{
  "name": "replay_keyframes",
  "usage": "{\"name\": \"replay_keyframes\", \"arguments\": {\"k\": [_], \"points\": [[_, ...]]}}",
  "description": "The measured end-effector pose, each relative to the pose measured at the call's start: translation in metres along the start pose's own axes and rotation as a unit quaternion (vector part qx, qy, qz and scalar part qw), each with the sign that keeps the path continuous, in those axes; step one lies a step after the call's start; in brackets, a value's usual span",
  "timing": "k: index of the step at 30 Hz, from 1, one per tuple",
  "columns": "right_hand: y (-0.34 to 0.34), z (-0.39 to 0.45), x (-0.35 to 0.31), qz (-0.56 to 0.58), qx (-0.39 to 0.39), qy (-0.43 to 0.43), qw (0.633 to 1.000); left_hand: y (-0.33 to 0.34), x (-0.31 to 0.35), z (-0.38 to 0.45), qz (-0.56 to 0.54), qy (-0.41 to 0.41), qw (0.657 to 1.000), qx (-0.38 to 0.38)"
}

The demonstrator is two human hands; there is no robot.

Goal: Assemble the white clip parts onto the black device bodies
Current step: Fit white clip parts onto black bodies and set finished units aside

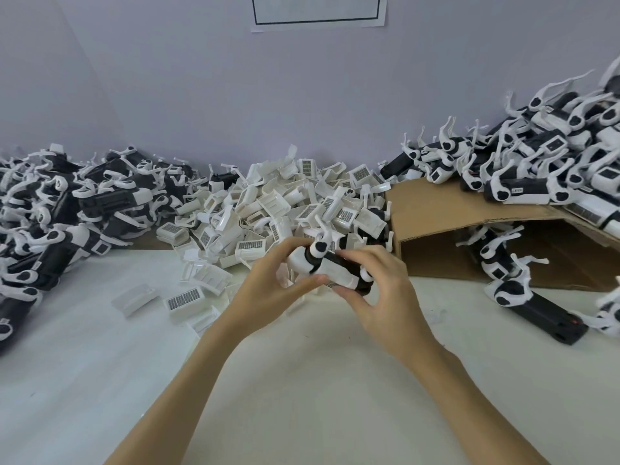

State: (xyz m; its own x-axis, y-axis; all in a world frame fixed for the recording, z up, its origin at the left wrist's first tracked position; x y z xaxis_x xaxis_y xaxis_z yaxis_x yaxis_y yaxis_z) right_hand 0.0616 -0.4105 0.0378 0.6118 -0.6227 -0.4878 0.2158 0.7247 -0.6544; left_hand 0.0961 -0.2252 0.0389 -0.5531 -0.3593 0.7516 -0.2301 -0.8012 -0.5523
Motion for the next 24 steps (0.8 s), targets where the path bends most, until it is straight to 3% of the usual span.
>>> {"name": "replay_keyframes", "arguments": {"k": [5,13,20,24], "points": [[-0.004,0.000,0.004,-0.067,0.001,0.001,0.998,-0.003,0.001,0.000,-0.001,0.027,0.999,-0.018],[-0.003,0.002,0.004,-0.011,-0.024,0.039,0.999,-0.003,0.006,-0.002,0.028,0.013,0.999,0.011],[0.008,-0.001,0.012,0.188,-0.087,0.115,0.972,0.013,-0.003,-0.001,-0.111,-0.067,0.988,0.085],[0.013,-0.003,0.022,0.261,-0.093,0.173,0.945,0.023,-0.001,0.001,-0.115,-0.065,0.989,0.063]]}}
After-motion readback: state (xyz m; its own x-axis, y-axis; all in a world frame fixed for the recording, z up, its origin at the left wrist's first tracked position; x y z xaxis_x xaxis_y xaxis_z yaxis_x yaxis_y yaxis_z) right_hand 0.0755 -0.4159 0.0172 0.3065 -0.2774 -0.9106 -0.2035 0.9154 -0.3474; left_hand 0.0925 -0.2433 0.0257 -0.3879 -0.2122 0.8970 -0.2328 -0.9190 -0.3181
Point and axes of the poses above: each hand's wrist, its own z-axis towards the middle knuckle, its own y-axis out of the palm, x = y × z, the point moved 7 cm from there along z, towards the middle knuckle, and after that the axes turned 12 degrees about -x, right-handed, at the moved point
